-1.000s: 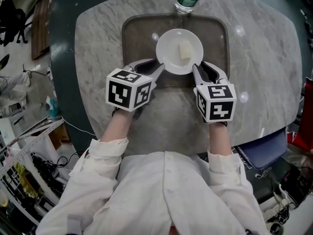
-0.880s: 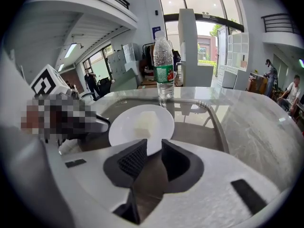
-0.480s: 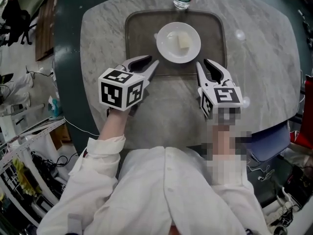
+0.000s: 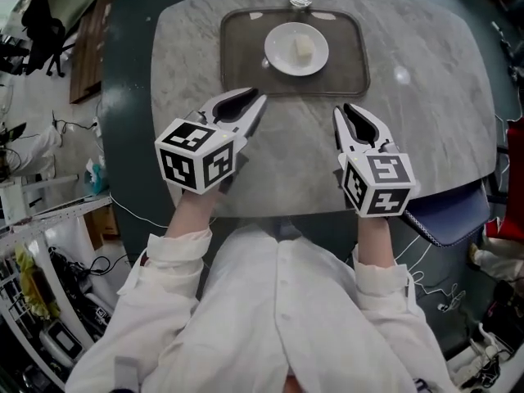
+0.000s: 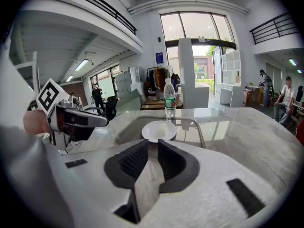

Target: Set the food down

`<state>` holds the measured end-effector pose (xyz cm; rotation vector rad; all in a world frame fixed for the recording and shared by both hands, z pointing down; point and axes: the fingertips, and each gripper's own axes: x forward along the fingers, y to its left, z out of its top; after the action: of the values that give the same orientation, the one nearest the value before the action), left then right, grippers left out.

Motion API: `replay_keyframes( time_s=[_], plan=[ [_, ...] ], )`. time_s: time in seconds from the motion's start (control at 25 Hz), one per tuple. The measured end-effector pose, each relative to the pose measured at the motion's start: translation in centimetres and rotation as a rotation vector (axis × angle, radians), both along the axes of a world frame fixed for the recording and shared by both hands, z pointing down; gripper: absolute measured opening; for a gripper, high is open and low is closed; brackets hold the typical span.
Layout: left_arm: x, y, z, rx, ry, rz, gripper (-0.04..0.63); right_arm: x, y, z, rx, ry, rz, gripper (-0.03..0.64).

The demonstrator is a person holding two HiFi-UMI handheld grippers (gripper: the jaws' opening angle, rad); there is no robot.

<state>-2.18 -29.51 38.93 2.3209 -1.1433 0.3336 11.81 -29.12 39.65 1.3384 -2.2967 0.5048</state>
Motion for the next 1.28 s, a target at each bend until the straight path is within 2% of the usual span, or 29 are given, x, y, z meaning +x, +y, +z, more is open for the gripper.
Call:
replay_keyframes(
  time_s=[0.16, 0.32, 0.48, 0.68, 0.88, 1.28],
  plan=[
    [0.8, 4.0, -3.8, 0.085, 0.11, 0.027, 0.067, -0.5, 3.7, -3.4, 0.046, -0.1, -0.022, 0.026],
    [1.2, 8.6, -6.3, 0.145, 0.145, 0.052, 0.06, -1.0, 7.6, -6.3, 0.094, -0.159, -0.06, 0.011],
    [2.3, 13.3, -9.0, 0.162, 0.253, 0.07, 0.055, -1.5, 11.8, -9.2, 0.108, -0.334, -0.104, 0.007],
    [3.5, 18.0, -9.7, 0.188, 0.246, 0.088, 0.055, -2.5, 16.6, -11.6, 0.148, -0.396, -0.173, 0.005],
    [4.3, 20.0, -9.3, 0.18, 0.26, 0.093, 0.054, -4.3, 19.2, -10.9, 0.137, -0.4, -0.222, 0.005],
    [5.3, 23.2, -8.8, 0.115, 0.284, 0.137, 0.052, -4.8, 22.5, -10.4, 0.098, -0.427, -0.195, 0.005]
  ],
)
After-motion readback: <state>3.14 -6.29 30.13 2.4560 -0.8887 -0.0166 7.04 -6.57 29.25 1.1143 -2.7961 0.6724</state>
